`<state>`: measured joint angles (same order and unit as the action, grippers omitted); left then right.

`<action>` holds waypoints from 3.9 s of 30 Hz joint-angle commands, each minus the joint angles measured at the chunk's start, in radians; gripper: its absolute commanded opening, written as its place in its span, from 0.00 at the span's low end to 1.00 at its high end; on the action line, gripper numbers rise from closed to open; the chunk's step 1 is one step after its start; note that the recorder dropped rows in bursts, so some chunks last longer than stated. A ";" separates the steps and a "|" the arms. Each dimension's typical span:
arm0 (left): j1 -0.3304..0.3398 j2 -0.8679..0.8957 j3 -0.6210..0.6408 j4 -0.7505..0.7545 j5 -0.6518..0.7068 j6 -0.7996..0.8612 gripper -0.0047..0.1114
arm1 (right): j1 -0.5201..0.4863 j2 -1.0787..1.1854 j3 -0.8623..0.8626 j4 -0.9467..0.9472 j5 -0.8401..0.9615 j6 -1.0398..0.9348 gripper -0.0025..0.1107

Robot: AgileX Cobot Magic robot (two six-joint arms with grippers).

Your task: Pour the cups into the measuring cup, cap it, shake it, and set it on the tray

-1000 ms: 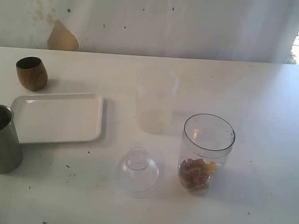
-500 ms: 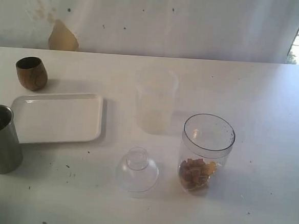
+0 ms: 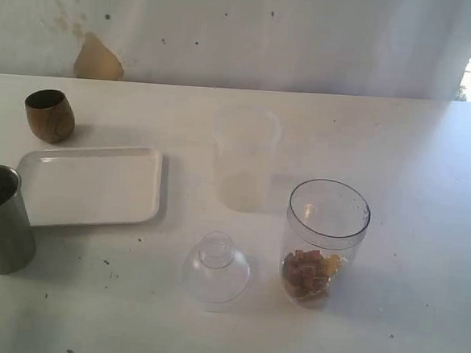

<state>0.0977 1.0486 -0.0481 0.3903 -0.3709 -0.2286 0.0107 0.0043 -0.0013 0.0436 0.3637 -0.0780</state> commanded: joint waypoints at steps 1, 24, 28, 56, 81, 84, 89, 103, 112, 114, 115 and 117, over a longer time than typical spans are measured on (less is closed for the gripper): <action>-0.009 0.114 0.004 0.184 -0.183 -0.067 0.94 | 0.000 -0.004 0.001 -0.002 -0.013 0.003 0.02; -0.009 0.451 -0.024 -0.002 -0.491 0.121 0.94 | 0.000 -0.004 0.001 -0.002 -0.013 0.003 0.02; -0.009 0.492 -0.054 -0.044 -0.495 0.121 0.94 | 0.000 -0.004 0.001 -0.002 -0.013 0.003 0.02; -0.009 0.569 -0.105 -0.077 -0.525 0.121 0.94 | 0.000 -0.004 0.001 -0.002 -0.013 0.003 0.02; -0.009 0.569 -0.105 -0.072 -0.549 0.121 0.94 | 0.000 -0.004 0.001 -0.002 -0.013 0.003 0.02; -0.009 0.569 -0.105 -0.072 -0.558 0.121 0.94 | 0.000 -0.004 0.001 -0.002 -0.013 0.003 0.02; -0.009 0.569 -0.105 -0.069 -0.581 0.098 0.94 | 0.000 -0.004 0.001 -0.002 -0.013 0.003 0.02; -0.009 0.604 -0.105 -0.089 -0.623 0.157 0.94 | 0.000 -0.004 0.001 -0.002 -0.013 0.003 0.02; -0.009 0.737 -0.105 -0.091 -0.789 0.212 0.94 | 0.000 -0.004 0.001 -0.002 -0.013 0.003 0.02; -0.009 0.764 -0.105 -0.091 -0.850 0.229 0.94 | 0.000 -0.004 0.001 -0.002 -0.013 0.003 0.02; -0.009 0.768 -0.105 -0.091 -0.850 0.229 0.94 | 0.000 -0.004 0.001 -0.002 -0.013 0.003 0.02; -0.009 0.777 -0.105 -0.091 -0.850 0.234 0.94 | 0.000 -0.004 0.001 -0.002 -0.013 0.003 0.02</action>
<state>0.0917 1.8164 -0.1532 0.3162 -1.1938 0.0000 0.0107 0.0043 -0.0013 0.0436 0.3637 -0.0780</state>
